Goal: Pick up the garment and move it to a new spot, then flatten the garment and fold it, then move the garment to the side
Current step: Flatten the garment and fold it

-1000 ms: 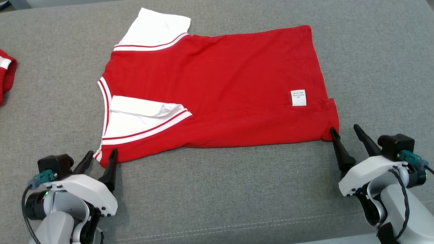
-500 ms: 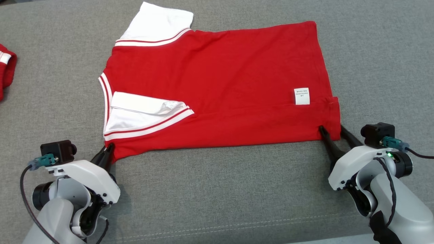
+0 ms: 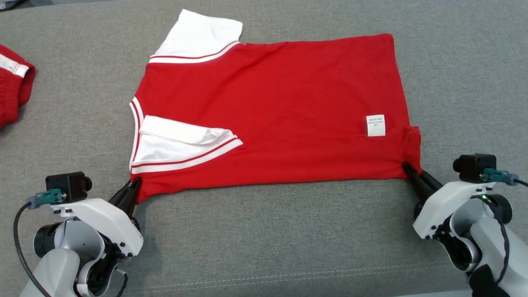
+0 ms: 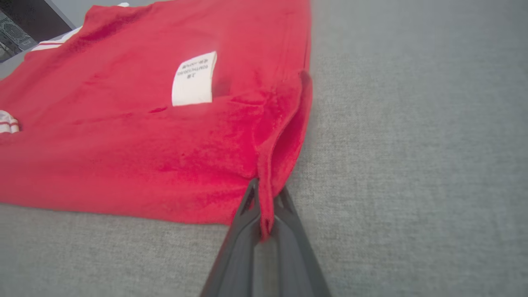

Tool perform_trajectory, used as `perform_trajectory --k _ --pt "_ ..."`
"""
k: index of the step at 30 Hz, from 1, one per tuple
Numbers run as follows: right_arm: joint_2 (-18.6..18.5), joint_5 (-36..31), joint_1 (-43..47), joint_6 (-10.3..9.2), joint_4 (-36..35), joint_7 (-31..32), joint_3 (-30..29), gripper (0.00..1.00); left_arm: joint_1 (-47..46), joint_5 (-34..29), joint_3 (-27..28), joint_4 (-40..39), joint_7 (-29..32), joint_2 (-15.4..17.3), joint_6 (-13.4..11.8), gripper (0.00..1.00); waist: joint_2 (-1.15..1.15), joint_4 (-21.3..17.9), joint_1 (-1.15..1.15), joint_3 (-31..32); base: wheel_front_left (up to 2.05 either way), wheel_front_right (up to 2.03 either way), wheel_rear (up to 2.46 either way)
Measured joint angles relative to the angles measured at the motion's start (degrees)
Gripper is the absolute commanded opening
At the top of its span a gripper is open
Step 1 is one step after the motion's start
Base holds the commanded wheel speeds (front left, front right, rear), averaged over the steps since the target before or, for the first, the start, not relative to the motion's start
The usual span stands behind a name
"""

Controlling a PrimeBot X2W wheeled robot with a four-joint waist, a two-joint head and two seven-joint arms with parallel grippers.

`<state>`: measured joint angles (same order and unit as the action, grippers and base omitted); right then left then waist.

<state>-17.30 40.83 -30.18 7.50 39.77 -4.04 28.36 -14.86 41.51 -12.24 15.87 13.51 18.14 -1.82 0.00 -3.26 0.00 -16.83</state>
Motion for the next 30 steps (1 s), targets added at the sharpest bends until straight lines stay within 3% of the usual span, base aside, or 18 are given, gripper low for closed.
perform_trajectory --k 7,15,17,18,20,21,22,30 --pt "-3.7 2.7 7.3 0.00 -9.5 4.1 -2.6 0.00 4.6 0.8 0.5 -7.5 3.6 2.0 -2.3 0.00 0.00 0.9 0.00 0.0 0.00 0.00 0.00" --pt "-2.7 0.7 15.8 0.00 -17.2 7.7 -8.1 0.00 11.7 2.0 2.1 -13.5 5.5 3.0 -5.4 0.00 0.00 0.1 0.00 0.3 0.00 0.00 0.00" --pt "-2.2 -0.7 16.8 0.00 -18.1 8.2 -9.3 0.42 12.9 2.3 2.1 -14.3 6.0 3.0 -5.9 0.00 0.00 0.1 0.00 0.3 0.00 0.00 0.00" --pt "-1.9 -0.9 17.2 0.00 -18.4 8.6 -9.9 1.00 13.3 2.5 2.0 -14.6 6.1 3.0 -5.9 0.00 0.00 0.1 0.00 0.3 0.00 0.00 0.00" --pt "-1.0 -2.1 17.9 0.00 -18.8 8.7 -11.0 1.00 13.5 2.8 1.9 -15.0 6.5 2.9 -5.9 0.00 0.00 0.3 0.00 0.3 0.00 0.00 0.00" --pt "-0.7 -2.3 18.2 0.00 -18.9 8.7 -11.5 1.00 13.5 2.9 1.9 -15.2 6.4 2.9 -6.1 0.66 0.00 0.3 0.00 0.3 0.00 0.00 0.00" --pt "-0.5 -2.8 18.2 0.00 -19.0 8.8 -11.8 1.00 13.5 2.9 1.9 -15.2 6.4 2.9 -6.1 1.00 0.00 0.3 0.00 0.4 0.00 0.00 0.00" --pt "1.0 -6.9 20.0 -0.01 -20.6 5.5 -17.5 1.00 13.5 -0.2 2.6 -17.1 0.3 3.2 -6.6 1.00 0.00 0.2 0.00 1.0 0.00 0.00 0.00"
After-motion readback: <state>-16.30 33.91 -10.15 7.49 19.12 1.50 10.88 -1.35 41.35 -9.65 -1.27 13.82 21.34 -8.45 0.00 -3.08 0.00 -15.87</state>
